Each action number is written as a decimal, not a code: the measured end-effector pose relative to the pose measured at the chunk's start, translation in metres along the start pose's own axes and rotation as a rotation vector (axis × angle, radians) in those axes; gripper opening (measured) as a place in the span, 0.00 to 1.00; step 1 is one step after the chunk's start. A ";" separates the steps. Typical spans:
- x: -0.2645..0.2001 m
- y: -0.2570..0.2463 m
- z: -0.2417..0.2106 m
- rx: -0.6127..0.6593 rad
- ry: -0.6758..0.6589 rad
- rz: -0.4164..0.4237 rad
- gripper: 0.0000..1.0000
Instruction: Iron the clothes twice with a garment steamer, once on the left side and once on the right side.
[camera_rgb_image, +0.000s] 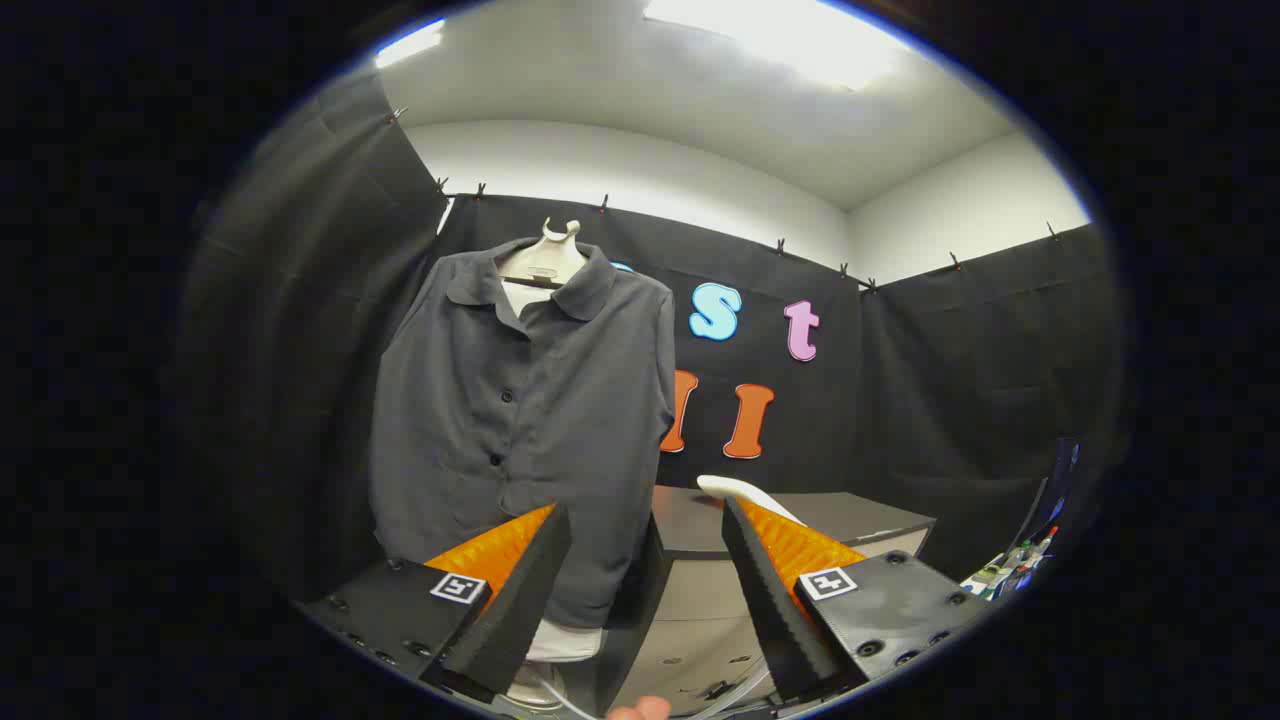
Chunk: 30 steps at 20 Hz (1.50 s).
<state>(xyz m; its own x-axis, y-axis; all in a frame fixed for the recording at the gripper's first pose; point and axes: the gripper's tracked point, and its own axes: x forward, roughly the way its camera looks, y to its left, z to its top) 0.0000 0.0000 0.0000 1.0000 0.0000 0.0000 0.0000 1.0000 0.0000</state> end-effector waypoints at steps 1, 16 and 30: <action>0.000 0.006 0.001 0.005 -0.006 0.016 0.98; 0.005 -0.008 -0.014 0.068 -0.022 0.109 0.98; 0.000 -0.039 -0.003 0.084 -0.042 0.112 0.98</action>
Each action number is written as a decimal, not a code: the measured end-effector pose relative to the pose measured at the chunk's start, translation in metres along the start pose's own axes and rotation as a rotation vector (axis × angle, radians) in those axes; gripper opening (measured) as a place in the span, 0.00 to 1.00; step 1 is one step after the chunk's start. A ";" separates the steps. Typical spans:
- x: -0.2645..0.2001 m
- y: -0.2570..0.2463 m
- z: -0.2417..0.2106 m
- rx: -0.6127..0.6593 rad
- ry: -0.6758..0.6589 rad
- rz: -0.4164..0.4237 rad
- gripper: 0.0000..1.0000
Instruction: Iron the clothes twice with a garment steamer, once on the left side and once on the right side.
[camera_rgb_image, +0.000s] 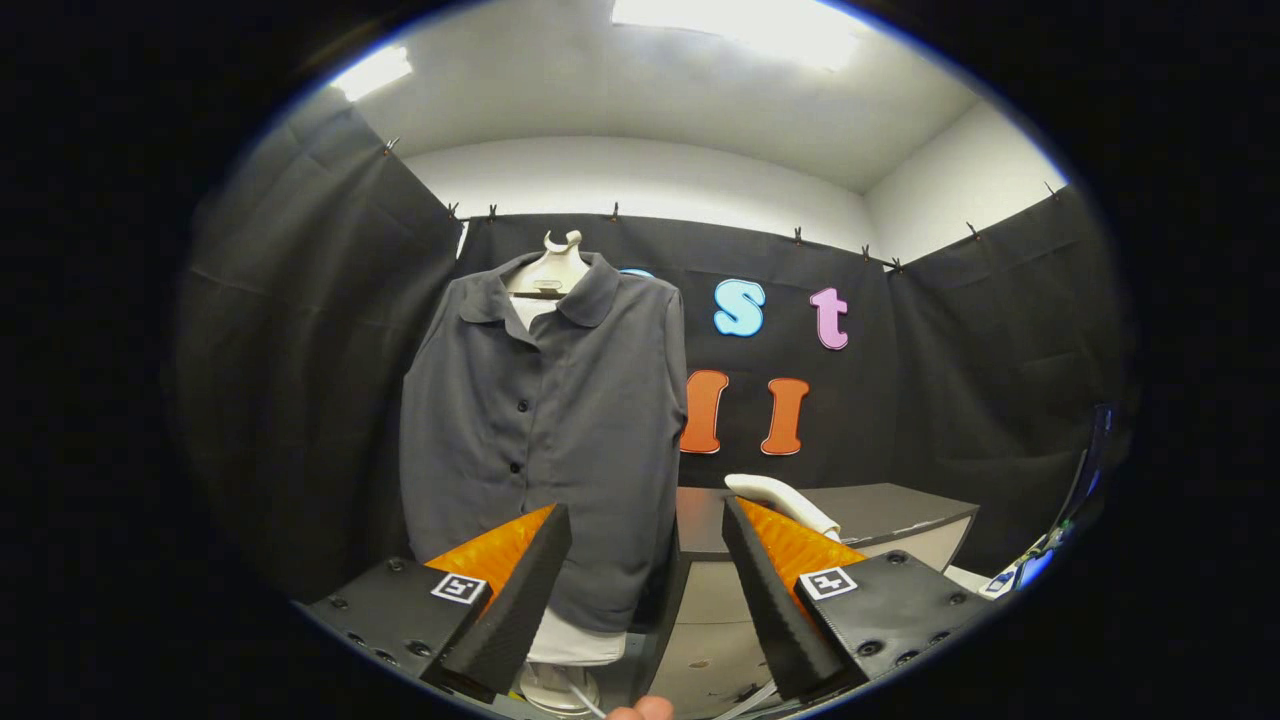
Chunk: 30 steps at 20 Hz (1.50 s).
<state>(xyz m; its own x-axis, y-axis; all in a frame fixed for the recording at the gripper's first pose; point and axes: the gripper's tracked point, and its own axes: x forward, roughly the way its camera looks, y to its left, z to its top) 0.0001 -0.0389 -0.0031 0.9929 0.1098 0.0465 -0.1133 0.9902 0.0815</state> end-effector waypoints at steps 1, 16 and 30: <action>0.001 -0.006 0.001 -0.001 -0.001 -0.003 0.98; 0.085 -0.142 0.020 -0.052 0.056 -0.226 0.98; 0.243 -0.241 -0.066 -0.022 0.318 -0.310 0.98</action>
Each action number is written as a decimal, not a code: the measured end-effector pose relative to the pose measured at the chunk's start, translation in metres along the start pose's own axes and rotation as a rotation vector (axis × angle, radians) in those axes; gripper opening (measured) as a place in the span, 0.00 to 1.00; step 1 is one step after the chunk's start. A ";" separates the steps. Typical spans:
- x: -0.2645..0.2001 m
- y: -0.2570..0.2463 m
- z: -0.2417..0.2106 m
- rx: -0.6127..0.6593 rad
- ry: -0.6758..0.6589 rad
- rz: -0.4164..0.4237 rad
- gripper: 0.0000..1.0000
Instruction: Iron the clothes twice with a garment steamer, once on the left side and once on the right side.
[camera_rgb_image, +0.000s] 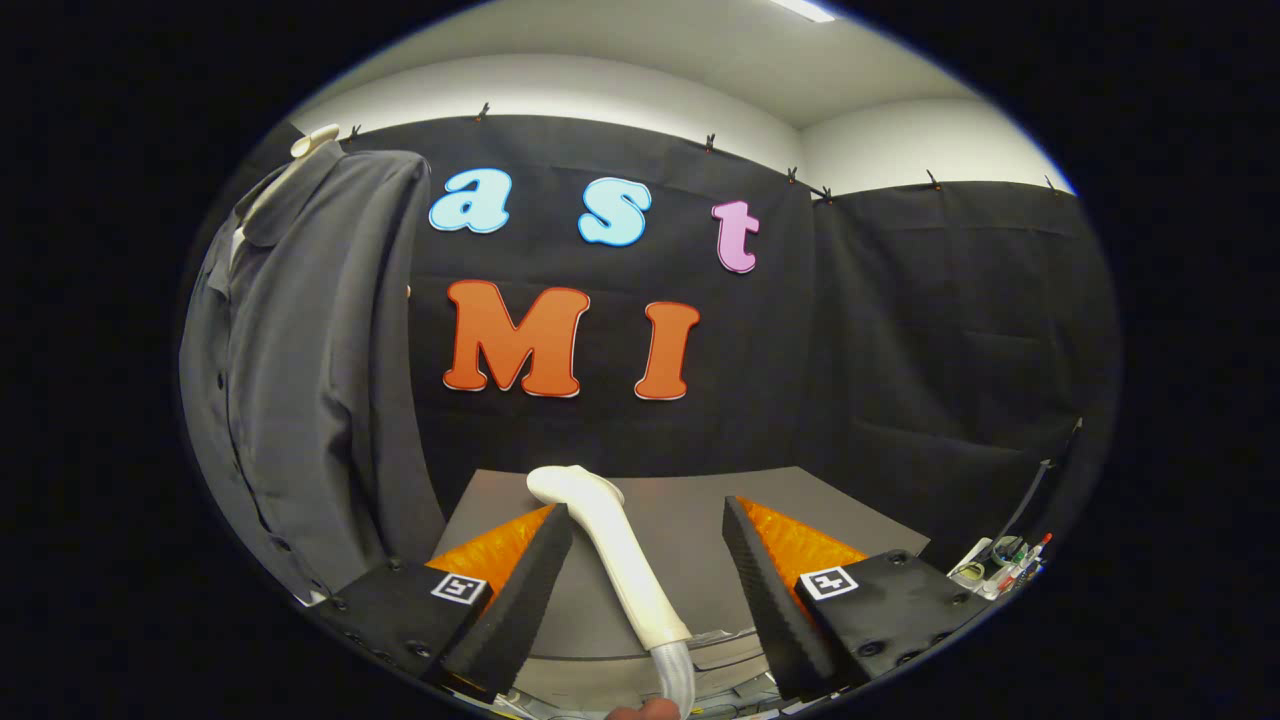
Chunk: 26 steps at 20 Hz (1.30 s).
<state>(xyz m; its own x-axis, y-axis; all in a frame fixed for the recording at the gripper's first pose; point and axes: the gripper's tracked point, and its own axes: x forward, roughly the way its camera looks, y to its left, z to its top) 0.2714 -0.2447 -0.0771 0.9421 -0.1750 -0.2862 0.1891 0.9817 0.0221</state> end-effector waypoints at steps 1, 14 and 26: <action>0.011 -0.001 -0.006 -0.002 0.028 -0.007 0.98; 0.091 0.014 -0.107 0.022 0.341 0.051 0.97; 0.088 0.006 -0.110 0.111 0.298 0.010 0.47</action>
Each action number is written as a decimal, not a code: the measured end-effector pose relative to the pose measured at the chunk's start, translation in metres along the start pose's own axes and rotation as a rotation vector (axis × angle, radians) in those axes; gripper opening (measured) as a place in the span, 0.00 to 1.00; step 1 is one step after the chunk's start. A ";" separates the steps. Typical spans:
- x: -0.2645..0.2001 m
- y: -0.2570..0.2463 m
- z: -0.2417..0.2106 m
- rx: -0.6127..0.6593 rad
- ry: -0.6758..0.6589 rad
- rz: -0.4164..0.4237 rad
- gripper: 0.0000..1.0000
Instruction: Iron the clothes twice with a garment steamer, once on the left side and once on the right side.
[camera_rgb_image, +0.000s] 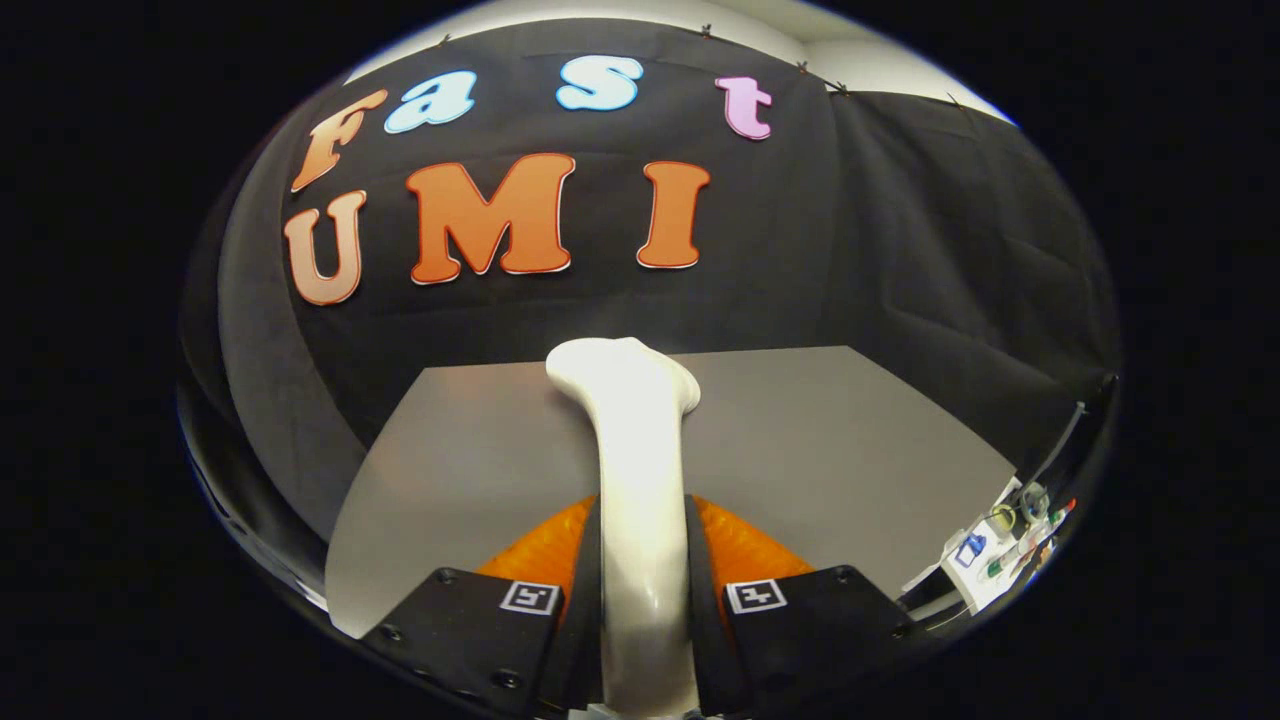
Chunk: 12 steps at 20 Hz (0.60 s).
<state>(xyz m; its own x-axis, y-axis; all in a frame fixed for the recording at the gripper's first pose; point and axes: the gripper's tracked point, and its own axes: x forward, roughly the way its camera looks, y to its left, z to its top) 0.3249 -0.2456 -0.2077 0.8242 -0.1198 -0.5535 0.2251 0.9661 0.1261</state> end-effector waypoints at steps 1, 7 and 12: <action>-0.007 -0.004 0.001 0.003 -0.002 -0.013 0.42; -0.042 -0.003 -0.013 -0.006 -0.093 -0.005 0.42; -0.082 -0.006 -0.022 -0.054 -0.158 -0.045 0.42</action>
<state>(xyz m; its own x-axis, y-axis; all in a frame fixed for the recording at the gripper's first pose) 0.2445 -0.2362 -0.1810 0.8863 -0.1937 -0.4206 0.2389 0.9694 0.0570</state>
